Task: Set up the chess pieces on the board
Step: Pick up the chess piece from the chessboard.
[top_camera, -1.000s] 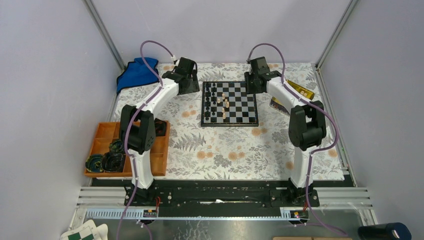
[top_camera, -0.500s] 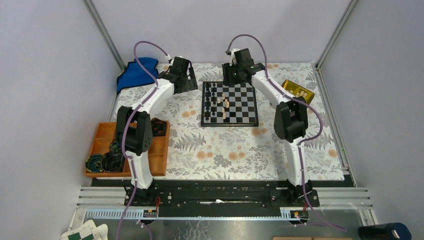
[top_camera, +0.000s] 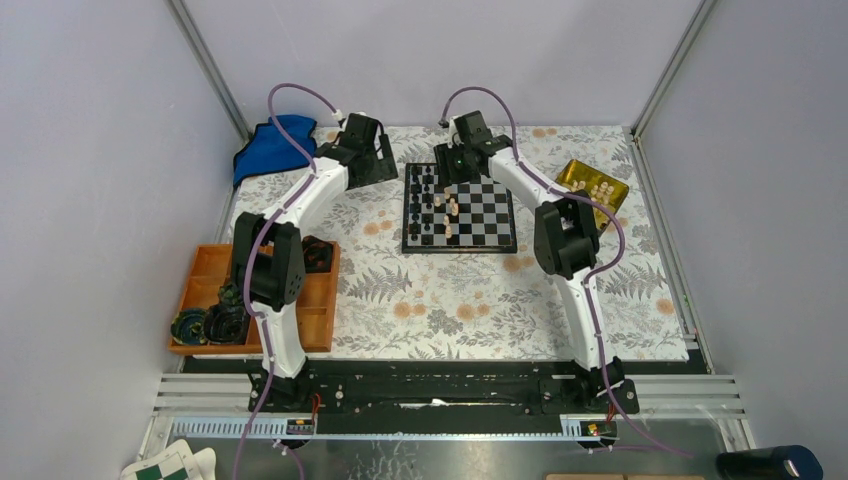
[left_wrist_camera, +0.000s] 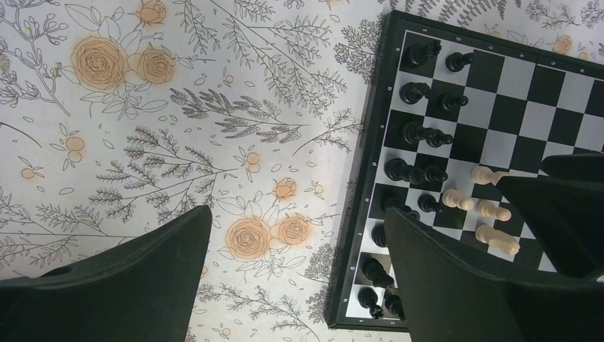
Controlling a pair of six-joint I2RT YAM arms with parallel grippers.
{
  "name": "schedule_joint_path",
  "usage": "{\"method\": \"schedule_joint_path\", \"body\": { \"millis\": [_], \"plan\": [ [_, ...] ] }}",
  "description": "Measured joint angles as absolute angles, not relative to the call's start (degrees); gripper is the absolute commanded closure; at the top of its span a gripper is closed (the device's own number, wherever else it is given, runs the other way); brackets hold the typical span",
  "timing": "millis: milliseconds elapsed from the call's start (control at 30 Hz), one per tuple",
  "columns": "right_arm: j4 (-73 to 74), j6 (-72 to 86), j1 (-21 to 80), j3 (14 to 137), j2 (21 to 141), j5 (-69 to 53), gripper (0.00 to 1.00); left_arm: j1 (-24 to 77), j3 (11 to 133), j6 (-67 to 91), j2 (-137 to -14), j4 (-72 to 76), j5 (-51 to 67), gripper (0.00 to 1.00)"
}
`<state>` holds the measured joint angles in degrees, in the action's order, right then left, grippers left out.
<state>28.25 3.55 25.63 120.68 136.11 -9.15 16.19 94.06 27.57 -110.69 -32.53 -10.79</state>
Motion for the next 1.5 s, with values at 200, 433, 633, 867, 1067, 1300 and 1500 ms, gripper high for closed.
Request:
{"method": "schedule_joint_path", "body": {
  "millis": [200, 433, 633, 867, 1067, 1300, 1500],
  "plan": [
    [28.5, 3.0, 26.4, 120.7, 136.3, -9.0, 0.45, 15.3, 94.1, 28.2, -110.7, -32.5, -9.6, 0.01],
    [29.1, 2.6, 26.6, 121.0, 137.6, -7.9, 0.49, 14.7, 94.1, 28.8, -110.7, -32.5, -9.0, 0.01],
    [29.7, 2.3, 26.6, 121.0, 138.4, -6.9, 0.56, 14.6, 94.1, 29.0, -110.7, -32.5, -8.6, 0.01],
    [29.7, 2.1, 26.6, 121.0, 138.6, -6.6, 0.63, 14.6, 94.1, 29.1, -111.0, -32.4, -8.1, 0.01],
    [29.8, 1.7, 26.6, 121.6, 138.8, -6.5, 0.76, 14.5, 94.1, 29.1, -111.6, -32.2, -7.9, 0.01],
    [29.7, 1.1, 26.6, 121.8, 138.8, -6.1, 0.86, 14.1, 94.1, 29.3, -112.0, -32.1, -7.7, 0.01],
    [29.8, 1.1, 26.6, 122.0, 138.8, -4.1, 0.93, 13.6, 94.1, 29.4, -112.1, -32.1, -7.4, 0.01]
  ]
}}
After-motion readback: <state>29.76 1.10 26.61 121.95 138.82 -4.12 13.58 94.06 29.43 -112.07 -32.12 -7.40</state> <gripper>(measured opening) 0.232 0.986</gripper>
